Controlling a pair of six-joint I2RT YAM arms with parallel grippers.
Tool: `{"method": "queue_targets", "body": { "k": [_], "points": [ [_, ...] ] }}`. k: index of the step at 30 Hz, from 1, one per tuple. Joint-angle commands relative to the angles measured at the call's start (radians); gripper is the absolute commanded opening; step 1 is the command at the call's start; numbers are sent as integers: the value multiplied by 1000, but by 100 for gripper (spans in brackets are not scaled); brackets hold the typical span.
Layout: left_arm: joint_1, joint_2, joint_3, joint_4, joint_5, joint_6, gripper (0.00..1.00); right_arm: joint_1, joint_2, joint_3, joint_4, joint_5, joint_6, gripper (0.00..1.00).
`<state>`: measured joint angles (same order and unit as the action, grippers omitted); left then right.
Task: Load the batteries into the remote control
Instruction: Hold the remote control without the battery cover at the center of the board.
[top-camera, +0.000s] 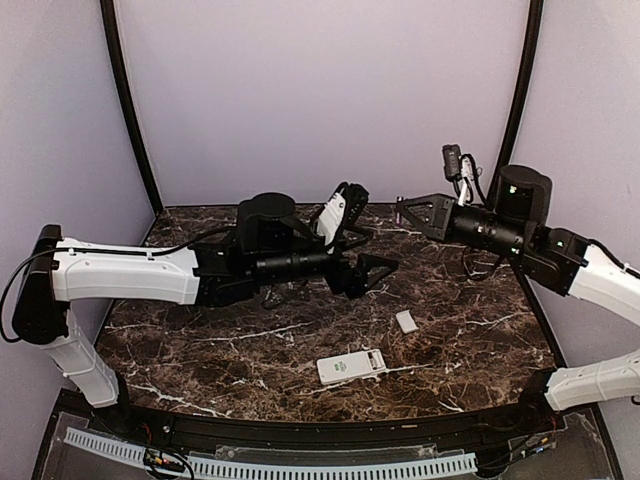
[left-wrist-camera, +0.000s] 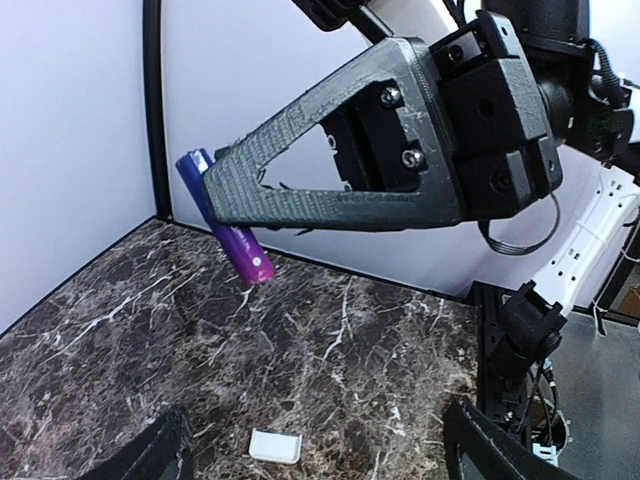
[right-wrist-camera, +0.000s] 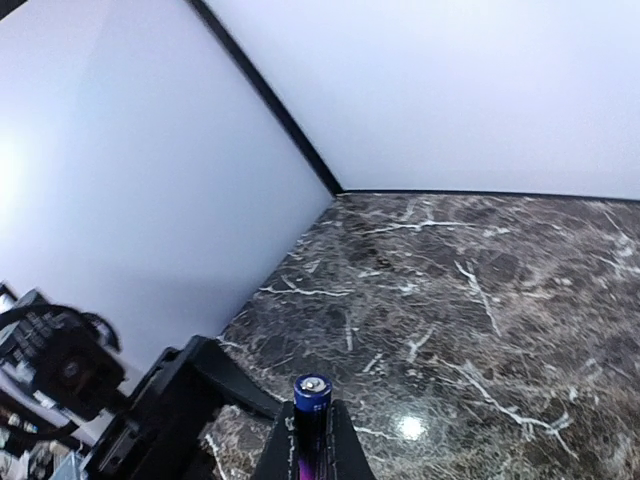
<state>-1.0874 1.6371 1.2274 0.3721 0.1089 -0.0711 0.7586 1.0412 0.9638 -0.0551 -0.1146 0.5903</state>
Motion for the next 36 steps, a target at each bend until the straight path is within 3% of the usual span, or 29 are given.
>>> {"method": "queue_targets", "body": {
  "k": [1,8,14,20,25,33,36],
  "points": [
    [-8,-63,-73,98,80,17,85,11,-105,-84,244,-296,-204,0],
    [-56,-122,-124,39,67,188,85,12,-222,-134,249,-445,-523,0],
    [-62,-141,-118,45,55,204,85,12,-229,-156,250,-494,-603,0],
    [-79,-89,-57,66,42,214,82,12,-228,-184,314,-517,-593,0],
    [-88,-80,-52,59,18,225,82,11,-189,-131,227,-432,-520,0],
    [-88,-158,-178,-253,-163,209,89,11,-139,-132,91,-293,-363,0],
    [-87,-170,-262,-271,-195,171,90,11,-132,-136,41,-248,-346,0]
  ]
}}
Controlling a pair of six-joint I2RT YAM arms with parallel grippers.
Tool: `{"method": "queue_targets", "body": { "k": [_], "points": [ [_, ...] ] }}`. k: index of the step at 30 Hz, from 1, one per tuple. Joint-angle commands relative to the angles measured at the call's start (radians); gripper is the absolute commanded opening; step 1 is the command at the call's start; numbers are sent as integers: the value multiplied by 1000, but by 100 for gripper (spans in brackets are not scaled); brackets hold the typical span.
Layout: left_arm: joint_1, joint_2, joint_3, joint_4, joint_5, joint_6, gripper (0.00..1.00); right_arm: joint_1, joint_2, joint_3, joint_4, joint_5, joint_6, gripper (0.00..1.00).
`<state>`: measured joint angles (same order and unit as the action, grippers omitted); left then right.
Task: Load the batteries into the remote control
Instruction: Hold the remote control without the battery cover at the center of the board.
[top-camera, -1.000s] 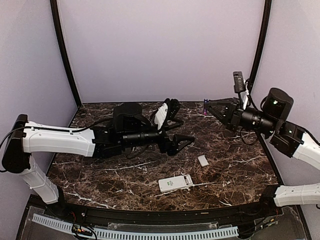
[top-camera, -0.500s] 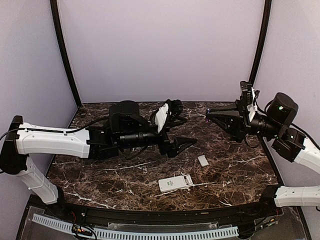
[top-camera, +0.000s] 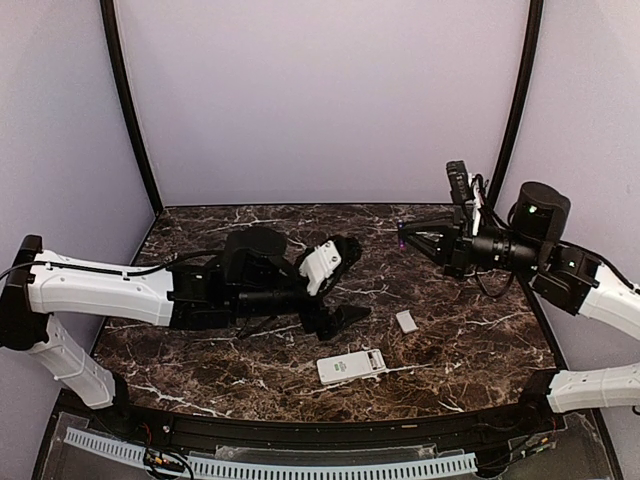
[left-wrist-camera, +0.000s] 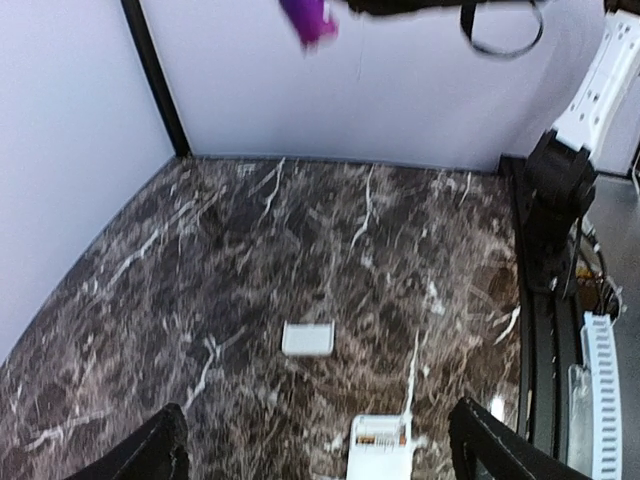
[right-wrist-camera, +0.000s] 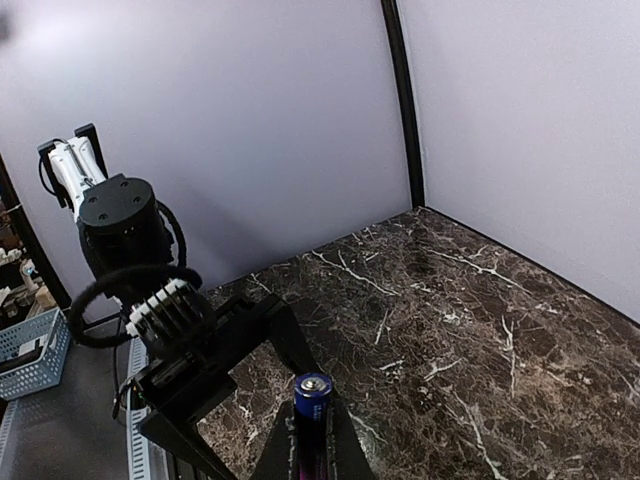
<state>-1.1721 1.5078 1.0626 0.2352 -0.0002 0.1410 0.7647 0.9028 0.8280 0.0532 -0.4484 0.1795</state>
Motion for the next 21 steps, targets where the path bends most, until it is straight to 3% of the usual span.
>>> {"method": "queue_targets", "body": {
  "k": [1,21],
  "points": [
    [-3,-39,-131,-139,-93,-47,90,5,9,-4,-76,96,69,0],
    [-19,256,-180,-154,-42,-9,92,5,115,-278,-14,170,321,0]
  ]
}}
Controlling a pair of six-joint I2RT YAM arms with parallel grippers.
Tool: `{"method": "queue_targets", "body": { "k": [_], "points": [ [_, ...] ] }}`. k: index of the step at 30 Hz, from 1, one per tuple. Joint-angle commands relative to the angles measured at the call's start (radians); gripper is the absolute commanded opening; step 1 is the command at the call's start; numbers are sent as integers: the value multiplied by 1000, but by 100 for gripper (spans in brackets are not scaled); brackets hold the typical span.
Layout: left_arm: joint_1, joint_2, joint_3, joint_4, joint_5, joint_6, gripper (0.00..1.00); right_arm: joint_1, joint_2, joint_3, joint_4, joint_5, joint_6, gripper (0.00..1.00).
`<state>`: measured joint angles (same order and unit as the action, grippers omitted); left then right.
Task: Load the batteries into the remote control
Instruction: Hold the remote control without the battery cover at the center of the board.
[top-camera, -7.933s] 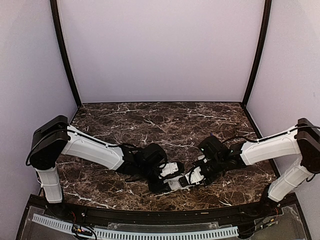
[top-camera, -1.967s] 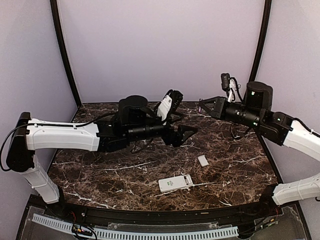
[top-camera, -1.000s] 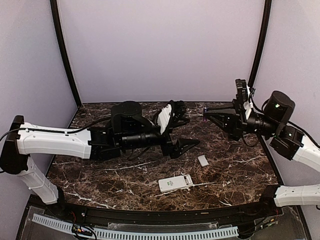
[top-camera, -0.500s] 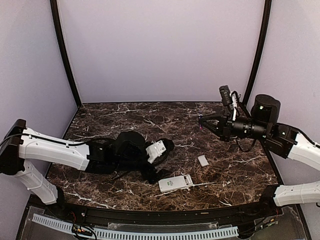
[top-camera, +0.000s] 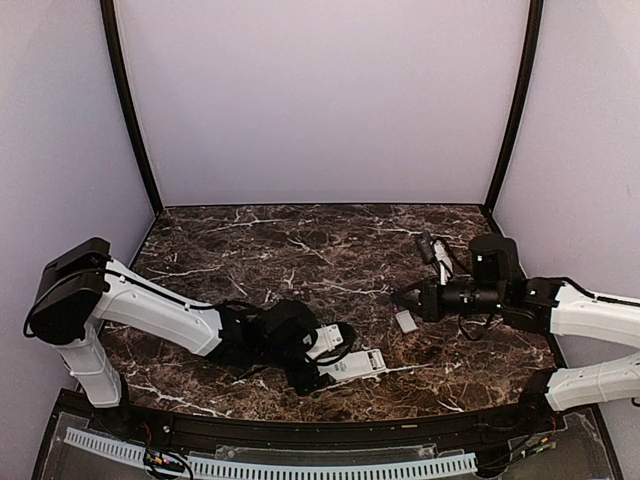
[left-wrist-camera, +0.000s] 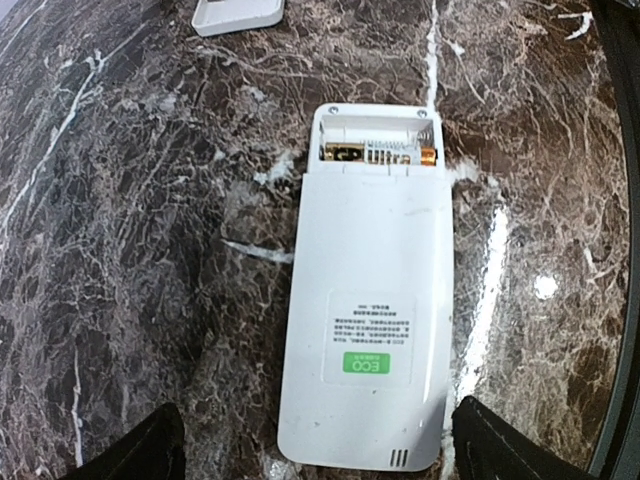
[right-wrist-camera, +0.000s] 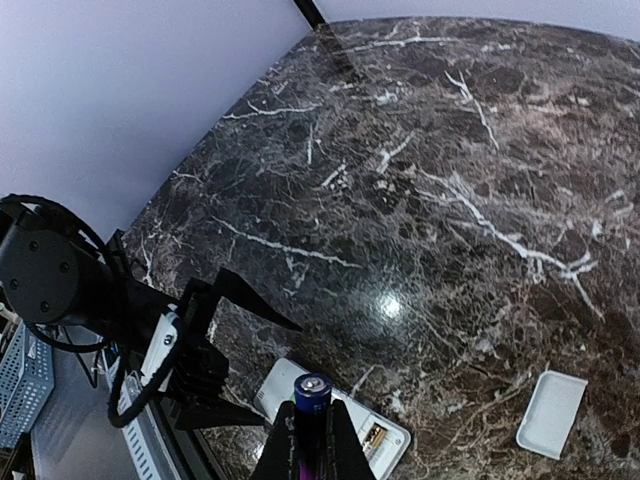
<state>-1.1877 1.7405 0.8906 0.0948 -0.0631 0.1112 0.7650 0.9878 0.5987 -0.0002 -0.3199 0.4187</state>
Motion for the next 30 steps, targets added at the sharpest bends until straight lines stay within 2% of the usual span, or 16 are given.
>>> {"method": "queue_targets", "body": {
  "k": [1,6,13,17,25,30],
  "points": [
    [-4,30,-8,-6,33,24,92,5,39,-59,44,53,91,0],
    [-3,74,9,-11,60,25,92,6,84,-109,111,51,134,0],
    [-3,97,20,-65,145,27,89,6,138,-118,101,47,136,0],
    [-3,103,26,-88,146,18,84,10,187,-135,139,23,180,0],
    [-3,110,30,-101,92,-12,66,33,253,-146,158,12,200,0],
    [-3,111,33,-130,58,-49,61,43,269,-145,163,16,204,0]
  ]
}}
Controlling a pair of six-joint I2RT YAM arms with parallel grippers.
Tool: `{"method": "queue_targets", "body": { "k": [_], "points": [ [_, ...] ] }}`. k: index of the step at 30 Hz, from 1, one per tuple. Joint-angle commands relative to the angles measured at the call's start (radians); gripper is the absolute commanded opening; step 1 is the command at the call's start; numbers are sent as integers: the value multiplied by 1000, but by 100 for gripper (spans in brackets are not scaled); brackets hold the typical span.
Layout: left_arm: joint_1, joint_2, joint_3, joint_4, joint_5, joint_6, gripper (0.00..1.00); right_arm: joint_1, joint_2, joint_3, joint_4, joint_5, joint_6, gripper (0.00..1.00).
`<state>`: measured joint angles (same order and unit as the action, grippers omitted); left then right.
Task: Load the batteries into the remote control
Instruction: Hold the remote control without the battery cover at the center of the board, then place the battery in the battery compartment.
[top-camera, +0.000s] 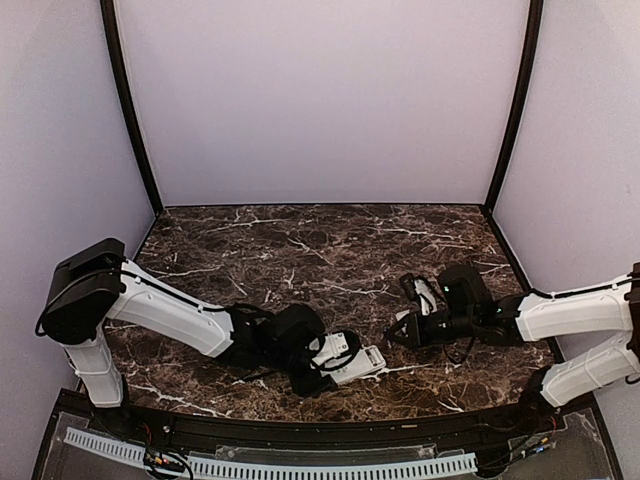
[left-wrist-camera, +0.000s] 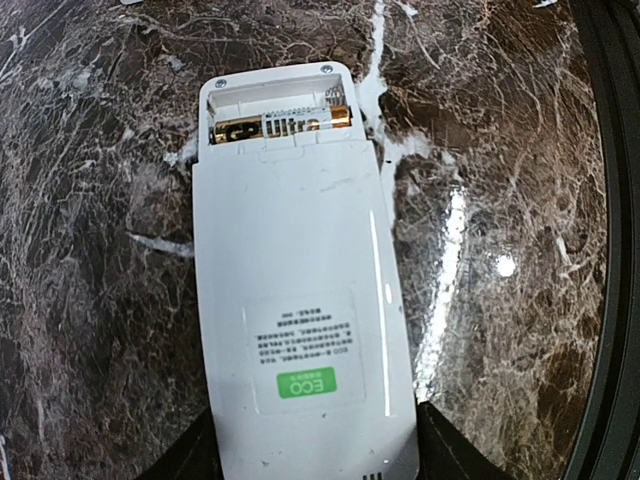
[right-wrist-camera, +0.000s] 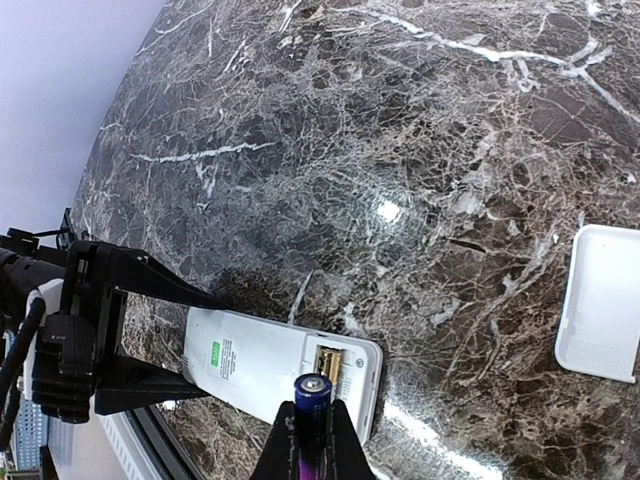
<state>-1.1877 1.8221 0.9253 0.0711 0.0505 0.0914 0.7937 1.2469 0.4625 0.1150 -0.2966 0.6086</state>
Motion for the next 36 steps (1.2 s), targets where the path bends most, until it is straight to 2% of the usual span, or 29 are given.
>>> {"method": "queue_targets", "body": {
  "k": [1,5,14,19,28,36],
  "points": [
    [-3,29,-1,-111,-76,-35,58,16,14,-8,53,-5,15,0],
    [-3,28,2,-126,-112,-69,52,23,32,1,63,-7,12,0],
    [-3,13,-11,-131,-139,-101,47,27,22,15,50,10,-9,0],
    [-3,9,-13,-132,-147,-122,46,36,74,9,131,26,-22,0],
    [-3,8,-14,-139,-151,-134,46,90,222,71,128,102,-129,0],
    [-3,8,-18,-141,-145,-130,45,95,250,76,156,138,-151,0]
  ]
}}
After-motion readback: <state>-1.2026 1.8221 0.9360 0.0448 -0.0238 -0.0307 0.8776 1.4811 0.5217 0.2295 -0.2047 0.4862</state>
